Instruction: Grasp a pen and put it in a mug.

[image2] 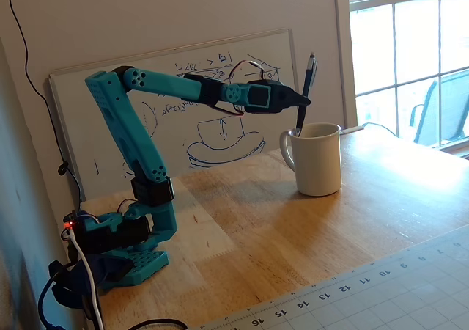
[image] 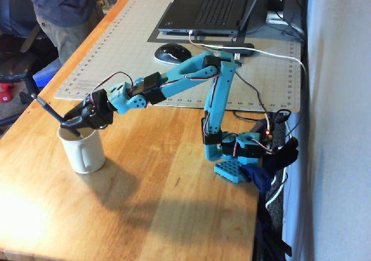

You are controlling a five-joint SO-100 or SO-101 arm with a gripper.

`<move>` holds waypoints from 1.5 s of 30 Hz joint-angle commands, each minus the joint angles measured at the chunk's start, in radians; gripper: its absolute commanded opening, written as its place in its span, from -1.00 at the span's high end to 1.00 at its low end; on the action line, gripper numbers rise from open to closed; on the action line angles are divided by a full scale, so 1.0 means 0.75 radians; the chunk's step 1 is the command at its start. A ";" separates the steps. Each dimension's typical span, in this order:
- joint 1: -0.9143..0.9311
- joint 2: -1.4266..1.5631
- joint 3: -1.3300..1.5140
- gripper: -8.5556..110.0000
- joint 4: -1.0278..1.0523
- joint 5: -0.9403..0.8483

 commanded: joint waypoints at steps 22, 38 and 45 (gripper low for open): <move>0.160 0.162 0.104 0.74 -0.049 0.004; 0.151 0.407 0.205 0.58 -0.049 0.329; 0.143 0.573 0.305 0.59 -0.035 1.104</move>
